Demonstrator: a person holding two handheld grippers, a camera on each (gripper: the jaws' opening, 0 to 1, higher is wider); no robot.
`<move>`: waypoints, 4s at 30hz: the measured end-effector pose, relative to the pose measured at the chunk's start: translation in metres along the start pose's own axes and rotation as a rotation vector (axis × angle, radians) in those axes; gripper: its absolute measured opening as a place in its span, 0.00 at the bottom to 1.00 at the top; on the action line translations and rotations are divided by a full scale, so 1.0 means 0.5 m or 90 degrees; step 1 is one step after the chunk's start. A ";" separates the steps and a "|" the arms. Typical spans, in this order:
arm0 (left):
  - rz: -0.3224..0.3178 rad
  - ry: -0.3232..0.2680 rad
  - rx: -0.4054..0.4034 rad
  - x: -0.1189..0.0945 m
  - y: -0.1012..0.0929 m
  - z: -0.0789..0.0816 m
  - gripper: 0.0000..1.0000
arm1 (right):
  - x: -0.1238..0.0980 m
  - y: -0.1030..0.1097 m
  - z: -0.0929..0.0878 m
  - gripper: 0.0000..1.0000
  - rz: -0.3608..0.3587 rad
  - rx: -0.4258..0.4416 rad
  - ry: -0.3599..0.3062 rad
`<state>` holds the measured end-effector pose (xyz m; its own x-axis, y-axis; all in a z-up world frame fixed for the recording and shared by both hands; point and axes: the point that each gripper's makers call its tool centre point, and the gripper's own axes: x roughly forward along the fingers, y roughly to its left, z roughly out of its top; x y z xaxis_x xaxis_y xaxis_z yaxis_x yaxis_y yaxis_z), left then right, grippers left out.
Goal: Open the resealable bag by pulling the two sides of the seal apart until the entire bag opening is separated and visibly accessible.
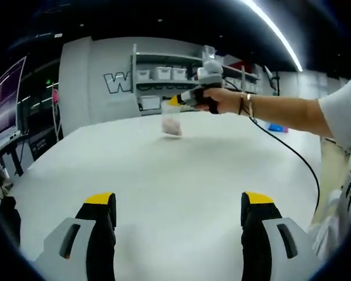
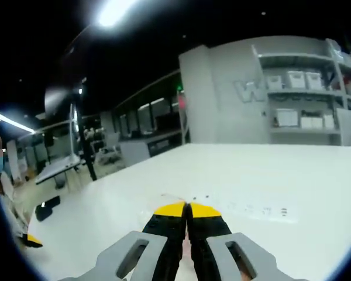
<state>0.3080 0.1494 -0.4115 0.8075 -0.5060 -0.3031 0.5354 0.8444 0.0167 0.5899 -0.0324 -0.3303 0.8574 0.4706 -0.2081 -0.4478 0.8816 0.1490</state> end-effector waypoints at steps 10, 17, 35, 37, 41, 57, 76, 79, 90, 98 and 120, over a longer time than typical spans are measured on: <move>-0.004 -0.006 0.003 0.009 0.012 0.014 0.87 | 0.043 -0.006 0.012 0.00 -0.021 0.004 -0.003; -0.006 -0.004 0.009 0.015 0.011 0.013 0.87 | 0.067 -0.009 0.016 0.00 -0.042 -0.003 -0.013; -0.003 -0.005 0.008 0.012 0.015 0.012 0.87 | 0.125 0.094 -0.101 0.00 0.010 -0.043 0.032; -0.001 -0.006 0.006 0.011 0.018 0.012 0.87 | 0.128 0.101 -0.120 0.00 0.013 -0.044 0.045; 0.000 -0.006 0.005 0.011 0.020 0.011 0.87 | 0.125 0.116 -0.142 0.00 0.027 -0.047 0.058; 0.002 -0.007 0.009 0.010 0.021 0.016 0.86 | 0.101 0.128 -0.180 0.12 0.041 -0.101 0.071; 0.007 -0.019 0.002 0.001 0.024 0.016 0.87 | 0.093 0.136 -0.179 0.30 0.055 -0.148 0.066; 0.008 -0.018 0.002 -0.001 0.023 0.014 0.87 | 0.093 0.137 -0.176 0.32 0.054 -0.145 0.063; 0.013 -0.018 0.004 -0.005 0.020 0.017 0.87 | 0.100 0.125 -0.176 0.43 0.042 -0.140 0.069; 0.017 -0.016 0.003 -0.007 0.018 0.017 0.88 | 0.102 0.109 -0.171 0.64 0.027 -0.124 0.072; 0.036 -0.010 -0.005 -0.031 0.041 0.009 0.89 | 0.069 0.072 -0.184 1.00 -0.011 -0.049 0.073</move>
<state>0.3077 0.1735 -0.4023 0.8405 -0.4597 -0.2866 0.4865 0.8733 0.0258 0.5798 0.0187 -0.4210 0.8325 0.4520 -0.3205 -0.4547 0.8878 0.0709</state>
